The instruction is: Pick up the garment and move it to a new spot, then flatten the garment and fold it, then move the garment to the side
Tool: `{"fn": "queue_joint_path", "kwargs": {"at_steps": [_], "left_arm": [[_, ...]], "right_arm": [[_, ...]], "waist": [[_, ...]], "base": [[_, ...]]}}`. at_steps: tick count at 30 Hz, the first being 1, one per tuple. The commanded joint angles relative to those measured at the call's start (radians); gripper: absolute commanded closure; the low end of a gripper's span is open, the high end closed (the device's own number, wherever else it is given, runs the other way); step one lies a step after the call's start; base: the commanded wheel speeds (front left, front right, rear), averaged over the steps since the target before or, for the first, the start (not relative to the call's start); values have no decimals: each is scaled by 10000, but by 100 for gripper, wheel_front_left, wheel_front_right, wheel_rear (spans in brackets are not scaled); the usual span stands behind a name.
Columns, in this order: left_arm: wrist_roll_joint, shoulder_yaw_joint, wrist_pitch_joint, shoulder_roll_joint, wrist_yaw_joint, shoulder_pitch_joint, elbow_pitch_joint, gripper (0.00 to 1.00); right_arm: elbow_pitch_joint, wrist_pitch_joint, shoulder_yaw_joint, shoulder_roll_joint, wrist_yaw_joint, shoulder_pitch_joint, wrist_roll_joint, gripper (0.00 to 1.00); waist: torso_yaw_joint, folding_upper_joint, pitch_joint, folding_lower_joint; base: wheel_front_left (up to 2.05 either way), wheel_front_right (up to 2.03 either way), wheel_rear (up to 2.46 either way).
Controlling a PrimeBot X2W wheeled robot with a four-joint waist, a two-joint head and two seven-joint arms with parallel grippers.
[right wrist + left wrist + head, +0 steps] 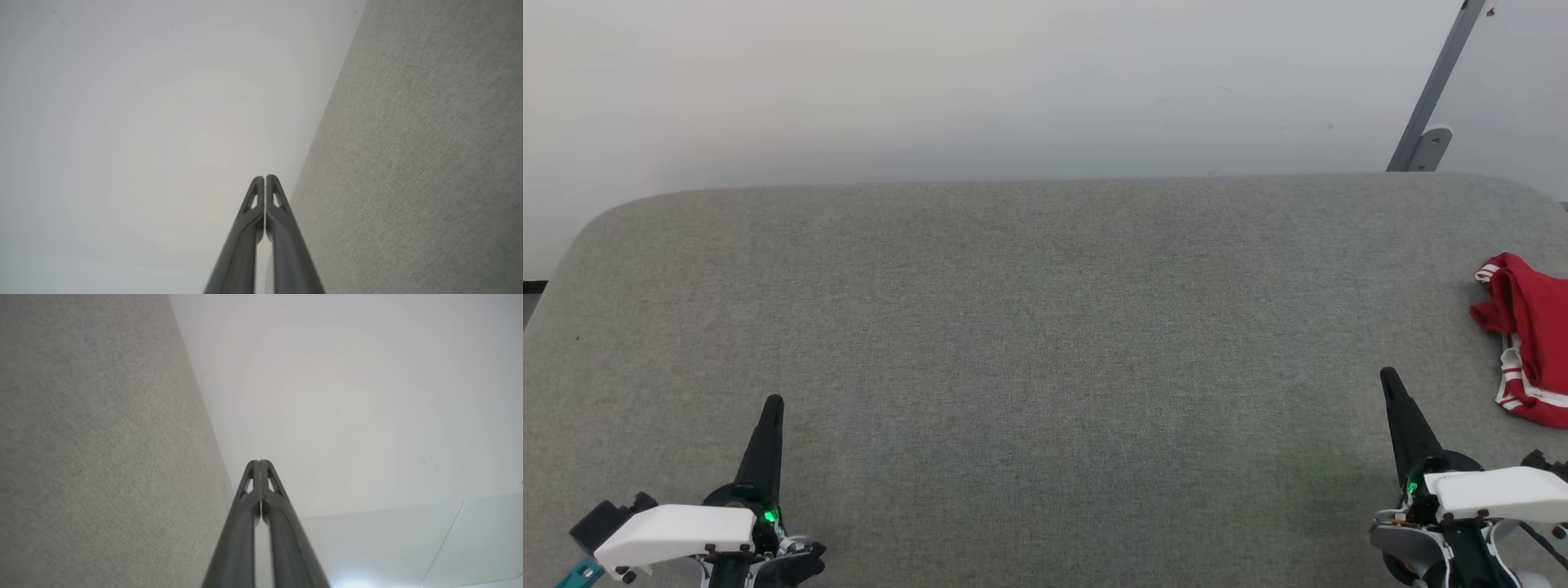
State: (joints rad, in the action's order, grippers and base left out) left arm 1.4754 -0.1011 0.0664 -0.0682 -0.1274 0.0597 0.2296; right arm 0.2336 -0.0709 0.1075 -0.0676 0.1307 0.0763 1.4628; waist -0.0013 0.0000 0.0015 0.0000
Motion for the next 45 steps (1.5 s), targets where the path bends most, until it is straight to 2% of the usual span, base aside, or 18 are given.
{"fn": "queue_joint_path", "kwargs": {"at_steps": [1,23,45], "left_arm": [[125,-43,59,-5,-49,236,-3,100],[1447,-93,475,156,-58,576,170,100],[1404,-106,488,161,-58,561,167,100]], "right_arm": [[-3,-87,40,21,1,169,159,100],[133,-479,82,201,0,380,1540,100],[130,-468,77,193,0,357,1511,100]], "waist": [[1,0,0,0],[13,0,15,0],[13,0,16,0]], "base": [[0,0,0],[0,0,0],[0,0,0]]}}
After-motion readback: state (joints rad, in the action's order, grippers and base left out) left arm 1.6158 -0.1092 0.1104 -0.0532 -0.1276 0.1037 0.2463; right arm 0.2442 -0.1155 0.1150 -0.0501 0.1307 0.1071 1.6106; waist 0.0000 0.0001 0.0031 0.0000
